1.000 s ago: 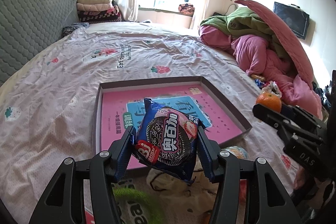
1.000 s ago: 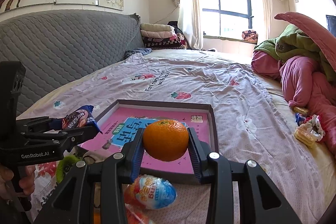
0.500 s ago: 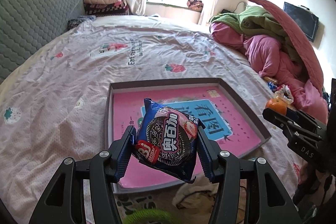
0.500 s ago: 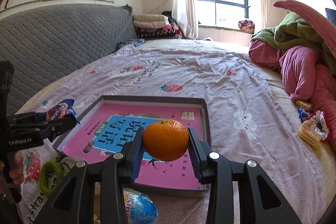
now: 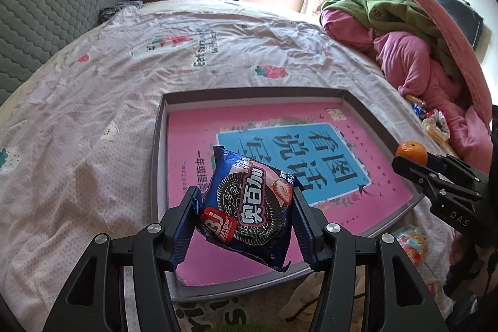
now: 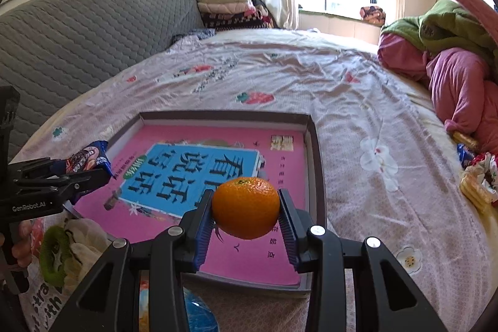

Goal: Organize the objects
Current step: 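Lift and carry the orange and cookie pack over the grey tray with both grippers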

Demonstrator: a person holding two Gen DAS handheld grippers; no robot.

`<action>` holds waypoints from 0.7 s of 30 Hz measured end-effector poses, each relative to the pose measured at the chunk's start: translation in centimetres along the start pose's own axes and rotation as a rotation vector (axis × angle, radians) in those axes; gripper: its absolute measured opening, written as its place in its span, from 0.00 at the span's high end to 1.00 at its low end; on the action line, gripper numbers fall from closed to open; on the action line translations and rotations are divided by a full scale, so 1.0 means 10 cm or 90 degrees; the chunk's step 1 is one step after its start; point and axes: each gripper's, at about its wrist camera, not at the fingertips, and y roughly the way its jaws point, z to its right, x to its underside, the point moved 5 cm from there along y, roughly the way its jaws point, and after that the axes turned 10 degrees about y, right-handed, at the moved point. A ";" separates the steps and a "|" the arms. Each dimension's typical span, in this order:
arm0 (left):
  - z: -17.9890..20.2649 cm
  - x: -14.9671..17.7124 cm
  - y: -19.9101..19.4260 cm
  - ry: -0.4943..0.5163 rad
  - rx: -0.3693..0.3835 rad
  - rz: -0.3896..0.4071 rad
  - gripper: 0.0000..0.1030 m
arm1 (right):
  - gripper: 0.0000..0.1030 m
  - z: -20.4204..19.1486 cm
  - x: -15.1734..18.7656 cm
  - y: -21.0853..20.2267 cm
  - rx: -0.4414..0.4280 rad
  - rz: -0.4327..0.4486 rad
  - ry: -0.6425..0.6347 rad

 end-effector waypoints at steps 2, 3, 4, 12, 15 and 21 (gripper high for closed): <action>0.00 0.01 0.03 0.003 0.001 -0.004 0.43 | 0.61 0.02 0.02 0.05 0.000 -0.010 0.002; 0.01 0.02 0.05 0.005 0.003 -0.006 0.43 | 0.61 0.03 0.03 0.08 -0.001 -0.020 0.002; 0.02 0.03 0.07 0.008 0.002 -0.007 0.43 | 0.61 0.05 0.05 0.12 0.004 -0.026 0.006; 0.09 0.10 0.20 0.024 0.006 -0.026 0.43 | 0.61 0.09 0.12 0.20 0.008 -0.047 0.014; 0.10 0.12 0.21 0.022 0.012 -0.031 0.43 | 0.61 0.12 0.14 0.21 0.013 -0.049 0.021; 0.13 0.15 0.24 0.022 0.019 -0.042 0.43 | 0.61 0.12 0.13 0.23 0.015 -0.051 0.022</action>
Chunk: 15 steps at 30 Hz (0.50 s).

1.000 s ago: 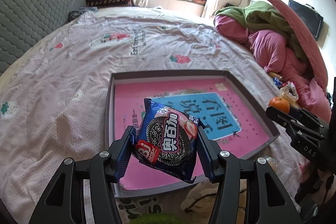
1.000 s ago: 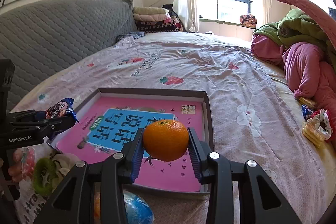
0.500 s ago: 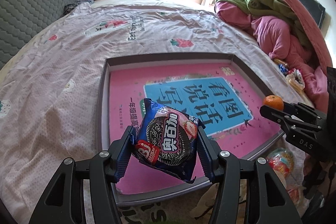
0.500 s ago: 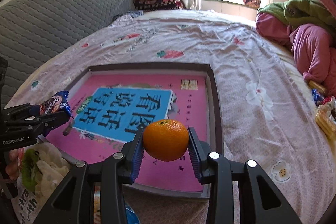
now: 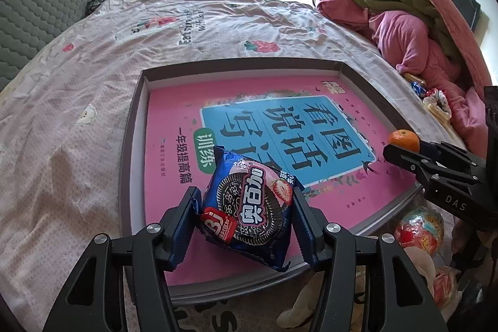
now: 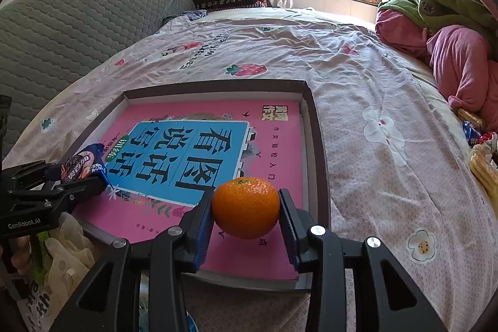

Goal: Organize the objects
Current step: 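Lift and carry the orange and cookie pack over the grey tray with both grippers, then open right gripper to drop the orange in the tray while left gripper releases the cookie pack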

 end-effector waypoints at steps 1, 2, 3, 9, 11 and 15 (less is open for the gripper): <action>0.00 0.00 0.00 0.000 0.000 -0.001 0.43 | 0.61 0.00 0.01 0.01 -0.001 -0.001 -0.001; 0.00 0.01 0.00 -0.001 0.000 -0.001 0.43 | 0.61 -0.01 0.01 0.01 -0.001 -0.002 -0.001; 0.00 0.00 0.00 -0.001 0.000 -0.001 0.43 | 0.61 -0.01 0.02 0.01 -0.002 -0.002 0.000; -0.03 0.01 0.00 -0.015 0.000 -0.005 0.42 | 0.61 -0.01 0.01 -0.02 -0.002 0.003 0.004; -0.03 0.01 0.01 -0.018 0.003 -0.008 0.42 | 0.60 -0.01 0.00 -0.05 -0.001 0.011 0.003; -0.03 0.01 0.01 -0.019 0.002 -0.011 0.40 | 0.55 0.01 -0.02 -0.09 0.000 0.022 0.006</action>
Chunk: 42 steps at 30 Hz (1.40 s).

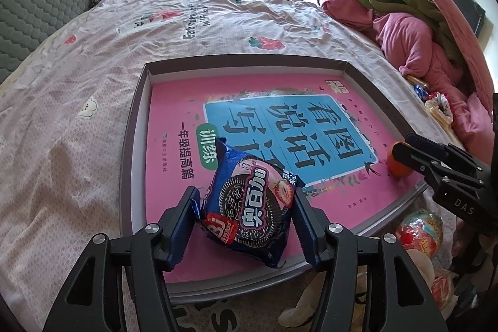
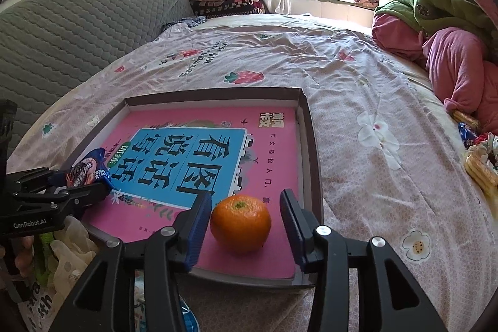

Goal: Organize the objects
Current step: 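Open right gripper to drop the orange in the tray while left gripper releases the cookie pack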

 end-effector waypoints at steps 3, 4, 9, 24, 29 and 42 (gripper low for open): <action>-0.02 0.00 0.00 -0.007 0.002 0.000 0.37 | 0.55 0.00 0.00 -0.02 0.000 0.004 -0.001; -0.02 -0.01 0.00 -0.010 0.003 0.001 0.37 | 0.55 -0.01 0.00 -0.03 0.001 0.006 -0.002; -0.05 -0.04 -0.05 -0.024 0.014 0.012 0.33 | 0.55 -0.05 0.01 -0.09 -0.007 0.011 -0.008; -0.08 -0.18 -0.35 -0.019 -0.002 0.064 0.27 | 0.54 -0.12 -0.04 -0.24 -0.025 0.043 -0.011; -0.09 -0.22 -0.53 -0.013 -0.029 0.087 0.26 | 0.47 -0.11 -0.09 -0.33 -0.036 0.060 -0.001; -0.13 -0.20 -0.95 -0.031 -0.079 0.139 0.26 | 0.38 -0.20 -0.15 -0.55 -0.060 0.101 -0.001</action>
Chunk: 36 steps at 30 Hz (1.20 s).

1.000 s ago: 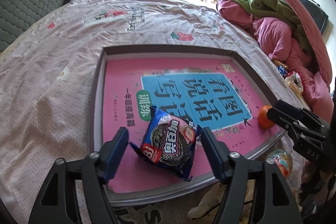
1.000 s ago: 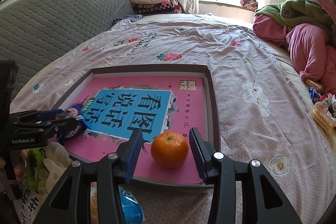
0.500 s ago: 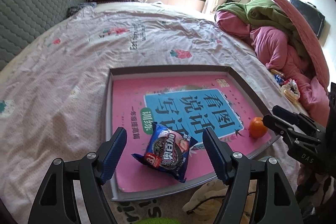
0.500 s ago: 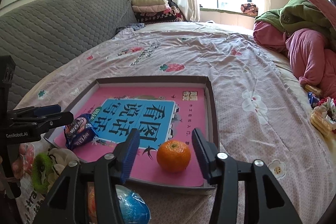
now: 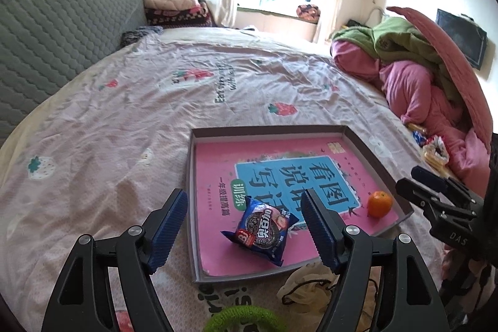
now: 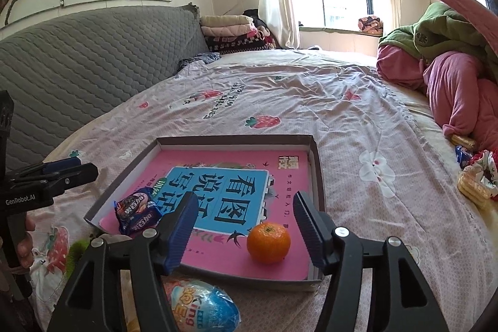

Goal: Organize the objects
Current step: 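Open right gripper to drop the orange in the tray while left gripper releases the cookie pack, then withdraw both grippers from the tray back toward the remaining items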

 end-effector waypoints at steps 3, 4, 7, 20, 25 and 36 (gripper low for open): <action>0.02 0.02 -0.07 0.000 -0.003 0.004 0.26 | 0.38 -0.03 -0.01 -0.06 -0.002 0.009 -0.005; 0.04 0.03 -0.09 0.001 -0.003 0.007 0.26 | 0.38 -0.04 -0.01 -0.09 -0.003 0.013 -0.006; 0.10 0.04 -0.16 0.008 -0.006 0.015 0.26 | 0.38 -0.06 -0.04 -0.18 -0.005 0.031 -0.013; 0.18 0.20 -0.37 0.022 -0.008 0.033 0.26 | 0.36 -0.20 0.00 -0.42 -0.005 0.076 -0.041; 0.12 0.31 -0.46 0.007 -0.011 0.024 0.26 | 0.35 -0.23 0.01 -0.54 -0.005 0.090 -0.042; 0.07 0.54 -0.55 -0.002 -0.016 0.005 0.26 | 0.34 -0.21 0.18 -0.65 -0.003 0.080 -0.036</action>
